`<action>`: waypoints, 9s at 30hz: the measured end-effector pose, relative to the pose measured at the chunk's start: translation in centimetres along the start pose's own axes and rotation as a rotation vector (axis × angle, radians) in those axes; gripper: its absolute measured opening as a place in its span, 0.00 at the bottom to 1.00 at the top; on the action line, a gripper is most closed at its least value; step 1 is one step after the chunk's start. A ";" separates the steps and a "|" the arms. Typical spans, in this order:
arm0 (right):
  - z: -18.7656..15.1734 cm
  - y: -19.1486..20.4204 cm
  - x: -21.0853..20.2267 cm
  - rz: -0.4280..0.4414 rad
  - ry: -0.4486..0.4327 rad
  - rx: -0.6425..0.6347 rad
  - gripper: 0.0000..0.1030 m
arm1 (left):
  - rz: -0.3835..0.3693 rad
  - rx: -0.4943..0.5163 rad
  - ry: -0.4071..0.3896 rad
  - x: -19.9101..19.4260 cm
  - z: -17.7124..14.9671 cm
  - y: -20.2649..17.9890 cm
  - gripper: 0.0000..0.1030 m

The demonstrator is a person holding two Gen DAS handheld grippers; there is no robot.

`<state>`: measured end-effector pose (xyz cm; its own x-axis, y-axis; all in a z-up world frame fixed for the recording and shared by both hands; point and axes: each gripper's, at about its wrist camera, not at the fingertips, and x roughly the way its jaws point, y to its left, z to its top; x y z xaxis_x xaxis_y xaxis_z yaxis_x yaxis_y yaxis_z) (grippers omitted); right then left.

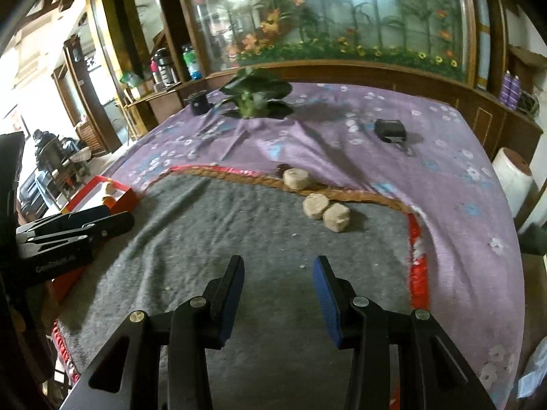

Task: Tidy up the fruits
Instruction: 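Move both grippers back toward the remaining blocks on the felt, then grasp a cream block with the left gripper while the right gripper grasps another, then carry both cream blocks into the tray and open both grippers, then move both grippers back toward the last date and block on the felt, then grasp the red date with the left gripper while the right gripper grasps a cream block, then carry the date and cream block into the tray and open both grippers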

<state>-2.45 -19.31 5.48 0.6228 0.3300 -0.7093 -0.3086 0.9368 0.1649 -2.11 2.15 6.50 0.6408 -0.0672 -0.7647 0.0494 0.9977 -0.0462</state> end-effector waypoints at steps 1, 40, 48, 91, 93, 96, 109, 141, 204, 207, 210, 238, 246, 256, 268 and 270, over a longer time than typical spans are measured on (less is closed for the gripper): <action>0.2 -0.3 0.1 0.005 -0.003 0.008 0.39 | -0.003 0.003 0.003 0.2 0.2 -0.2 0.56; 0.7 -8.8 2.7 -0.047 0.053 -0.003 0.25 | -0.274 0.119 0.158 9.9 5.3 -12.6 0.55; 0.4 -9.3 2.9 -0.025 0.057 0.005 0.25 | -0.260 0.193 0.151 11.6 5.2 -14.9 0.36; 2.1 25.7 4.8 0.478 0.089 -0.363 0.25 | 0.192 -0.290 0.004 -6.9 -6.5 23.5 0.24; 1.9 27.1 5.1 0.488 0.101 -0.387 0.25 | 0.183 -0.275 0.013 -6.9 -7.0 23.6 0.24; 1.9 29.0 5.8 0.503 0.117 -0.414 0.25 | 0.158 -0.268 0.013 -7.2 -7.5 23.6 0.24; -1.0 33.8 9.8 0.499 0.231 -0.513 0.25 | 0.151 -0.294 0.062 -5.9 -9.4 24.8 0.24; 0.2 30.7 7.8 0.490 0.148 -0.422 0.36 | 0.313 -0.328 -0.003 -7.0 -8.3 24.4 0.59; 5.6 -4.2 6.4 0.031 0.055 -0.106 0.26 | -0.134 -0.026 0.147 11.6 10.3 -6.6 0.59; 4.9 -4.8 5.2 0.027 0.042 -0.089 0.26 | -0.113 0.005 0.182 13.2 10.5 -8.0 0.59; 4.5 -5.2 4.9 0.033 0.043 -0.071 0.26 | -0.112 0.024 0.210 14.5 10.3 -8.7 0.58; 2.2 7.1 3.8 0.227 0.034 -0.165 0.26 | -0.026 0.024 -0.003 -0.3 2.6 2.9 0.18; 1.4 12.8 3.9 0.291 0.050 -0.232 0.25 | 0.086 -0.028 -0.024 -2.3 0.1 7.8 0.18; 2.2 19.3 4.3 0.388 0.053 -0.319 0.25 | 0.158 -0.112 -0.026 -5.2 -3.0 14.0 0.18; 3.3 25.8 7.5 0.439 0.091 -0.405 0.25 | 0.155 -0.218 0.036 -6.6 -7.7 19.4 0.18; 3.8 26.8 8.0 0.449 0.093 -0.410 0.25 | 0.148 -0.232 0.049 -6.1 -8.0 19.7 0.18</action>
<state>-2.98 8.86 6.83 0.3078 0.6532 -0.6918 -0.7893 0.5813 0.1977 -11.19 22.25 5.08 0.5902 0.0739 -0.8039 -0.2218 0.9723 -0.0735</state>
